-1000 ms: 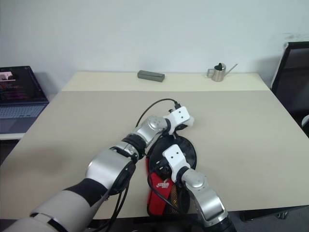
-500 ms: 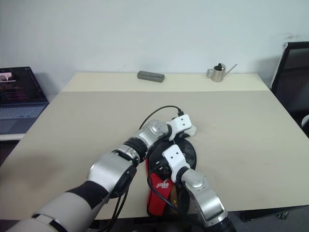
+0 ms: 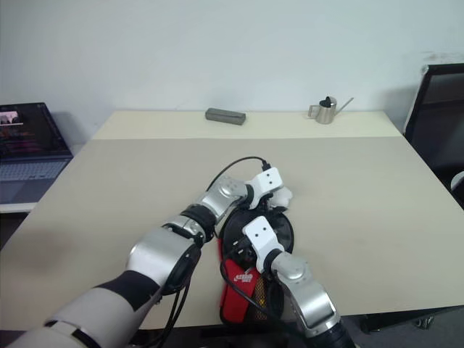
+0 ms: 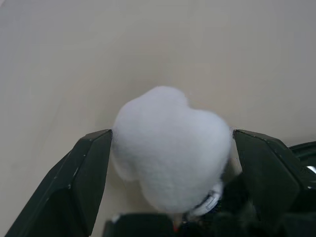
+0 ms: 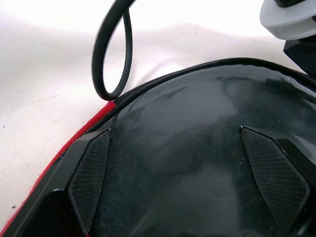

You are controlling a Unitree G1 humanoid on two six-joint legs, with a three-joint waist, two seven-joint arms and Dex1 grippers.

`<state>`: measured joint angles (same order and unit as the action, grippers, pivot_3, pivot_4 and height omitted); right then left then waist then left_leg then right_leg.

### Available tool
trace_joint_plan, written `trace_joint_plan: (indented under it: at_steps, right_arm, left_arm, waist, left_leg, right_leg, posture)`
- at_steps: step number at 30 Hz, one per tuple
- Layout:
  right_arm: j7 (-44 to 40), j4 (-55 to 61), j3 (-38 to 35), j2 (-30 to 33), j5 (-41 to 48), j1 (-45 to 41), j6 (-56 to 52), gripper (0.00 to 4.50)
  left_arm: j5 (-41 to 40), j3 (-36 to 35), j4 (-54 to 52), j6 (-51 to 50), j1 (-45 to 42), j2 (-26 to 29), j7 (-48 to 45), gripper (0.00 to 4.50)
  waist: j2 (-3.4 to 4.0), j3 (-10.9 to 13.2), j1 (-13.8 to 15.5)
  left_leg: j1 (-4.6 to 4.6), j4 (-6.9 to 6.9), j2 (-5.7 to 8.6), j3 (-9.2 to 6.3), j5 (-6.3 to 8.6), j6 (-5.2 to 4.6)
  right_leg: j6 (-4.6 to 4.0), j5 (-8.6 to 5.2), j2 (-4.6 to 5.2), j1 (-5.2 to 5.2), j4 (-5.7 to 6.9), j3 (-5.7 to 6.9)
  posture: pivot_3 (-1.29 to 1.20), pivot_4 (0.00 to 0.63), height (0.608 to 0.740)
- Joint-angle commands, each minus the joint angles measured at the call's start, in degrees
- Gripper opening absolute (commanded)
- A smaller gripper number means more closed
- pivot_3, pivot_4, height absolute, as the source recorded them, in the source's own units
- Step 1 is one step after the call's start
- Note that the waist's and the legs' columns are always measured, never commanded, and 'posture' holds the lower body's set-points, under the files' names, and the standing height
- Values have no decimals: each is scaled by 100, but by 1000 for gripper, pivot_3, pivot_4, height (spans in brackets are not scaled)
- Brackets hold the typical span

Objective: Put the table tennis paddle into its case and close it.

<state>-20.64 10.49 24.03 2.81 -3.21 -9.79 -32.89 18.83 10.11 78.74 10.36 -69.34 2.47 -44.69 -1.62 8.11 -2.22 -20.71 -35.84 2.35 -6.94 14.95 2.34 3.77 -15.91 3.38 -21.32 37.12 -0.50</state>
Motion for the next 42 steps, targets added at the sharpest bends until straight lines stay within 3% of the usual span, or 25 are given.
trace_joint_plan:
  at_steps: [1,10,19,24,31,37,42]
  right_arm:
    - [-154,-1172,148,118,29,191,-489,4500]
    - [-444,-1702,-54,246,63,-317,-176,4500]
    - [-660,-2122,-265,410,155,-706,60,4500]
    - [-916,-1818,-487,630,326,-816,-54,4500]
    - [-1810,-645,-985,1402,1107,-908,-300,4500]
    - [-2423,174,-1506,2000,1872,-945,-525,4500]
    - [-2822,810,-2003,2621,2593,-844,-1053,4500]
  left_arm:
    - [-147,-157,-186,168,-196,338,-93,4241]
    - [-492,-600,-365,142,-453,1454,136,4241]
    - [-1663,-1345,-1253,-365,289,2286,-1517,4241]
    - [-2512,-1533,-3301,-1388,1745,2715,-2591,4241]
    - [-3377,-1756,-6206,-2912,3500,3007,-2315,4241]
    - [-3646,-1744,-7390,-3401,4069,3073,-1834,4241]
    - [-3819,-1468,-8275,-3673,4371,3204,-1884,4241]
  waist:
    - [1,0,-27]
    - [3,2,-88]
    - [11,3,-85]
    - [24,15,-84]
    - [38,46,83]
    - [55,122,61]
    - [59,127,35]
  left_leg:
    - [3,-1,-2,-1,0,0]
    - [26,-12,-11,-10,-4,0]
    - [28,-13,-9,-10,-4,1]
    - [23,-15,-9,-6,-4,1]
    - [-11,-23,-18,-30,-4,1]
    - [-25,-17,-12,-27,-2,-1]
    - [-76,-16,-14,-18,-2,0]
  right_leg:
    - [0,0,-1,1,2,0]
    - [0,1,-17,14,21,-3]
    - [-3,2,-17,10,23,-6]
    - [-9,5,-17,4,32,-19]
    - [-57,14,5,-9,25,-11]
    - [-59,14,14,-10,4,-7]
    - [-67,12,12,-69,8,-12]
  posture:
    - [0,150,740]
    - [0,150,740]
    - [0,150,740]
    - [0,150,740]
    - [0,150,740]
    - [0,150,740]
    - [0,150,740]
